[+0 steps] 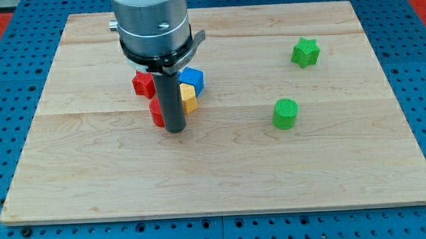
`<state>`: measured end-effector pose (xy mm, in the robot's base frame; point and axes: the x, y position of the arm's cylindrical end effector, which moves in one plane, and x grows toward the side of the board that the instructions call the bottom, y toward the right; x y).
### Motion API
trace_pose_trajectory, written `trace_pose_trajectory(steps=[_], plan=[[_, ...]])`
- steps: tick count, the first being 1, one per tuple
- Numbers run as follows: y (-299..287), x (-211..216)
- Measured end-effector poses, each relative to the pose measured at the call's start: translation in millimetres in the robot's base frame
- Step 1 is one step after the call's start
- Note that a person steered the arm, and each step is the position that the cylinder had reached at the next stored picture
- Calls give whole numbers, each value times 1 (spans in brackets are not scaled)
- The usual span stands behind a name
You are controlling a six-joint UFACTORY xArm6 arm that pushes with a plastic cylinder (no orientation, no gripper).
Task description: Push the green circle towards the yellow hexagon
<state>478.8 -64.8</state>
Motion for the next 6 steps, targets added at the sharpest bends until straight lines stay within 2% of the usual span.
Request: trace_pose_trajectory(steps=[2, 3, 4, 5, 6], plan=[[-29, -10], [-26, -23], [-1, -9], [99, 15], [175, 62]])
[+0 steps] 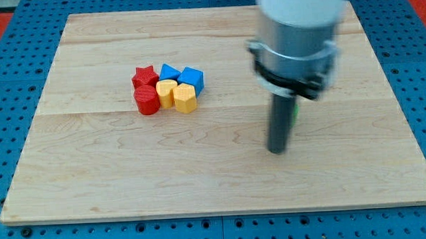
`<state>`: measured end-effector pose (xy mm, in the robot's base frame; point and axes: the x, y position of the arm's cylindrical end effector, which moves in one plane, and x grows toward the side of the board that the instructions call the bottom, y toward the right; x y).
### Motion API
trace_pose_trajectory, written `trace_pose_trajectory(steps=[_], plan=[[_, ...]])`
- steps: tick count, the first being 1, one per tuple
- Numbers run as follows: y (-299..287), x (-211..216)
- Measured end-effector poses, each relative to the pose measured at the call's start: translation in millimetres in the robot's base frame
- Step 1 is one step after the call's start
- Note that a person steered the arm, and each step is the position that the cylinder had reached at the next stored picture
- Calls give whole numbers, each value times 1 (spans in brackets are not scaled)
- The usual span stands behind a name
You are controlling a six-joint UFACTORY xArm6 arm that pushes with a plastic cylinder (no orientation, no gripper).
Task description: Push the green circle towards the yellow hexagon
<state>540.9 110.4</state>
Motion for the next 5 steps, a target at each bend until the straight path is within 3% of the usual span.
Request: trace_pose_trajectory(steps=[1, 2, 5], plan=[[70, -14], [68, -53], [-37, -67]])
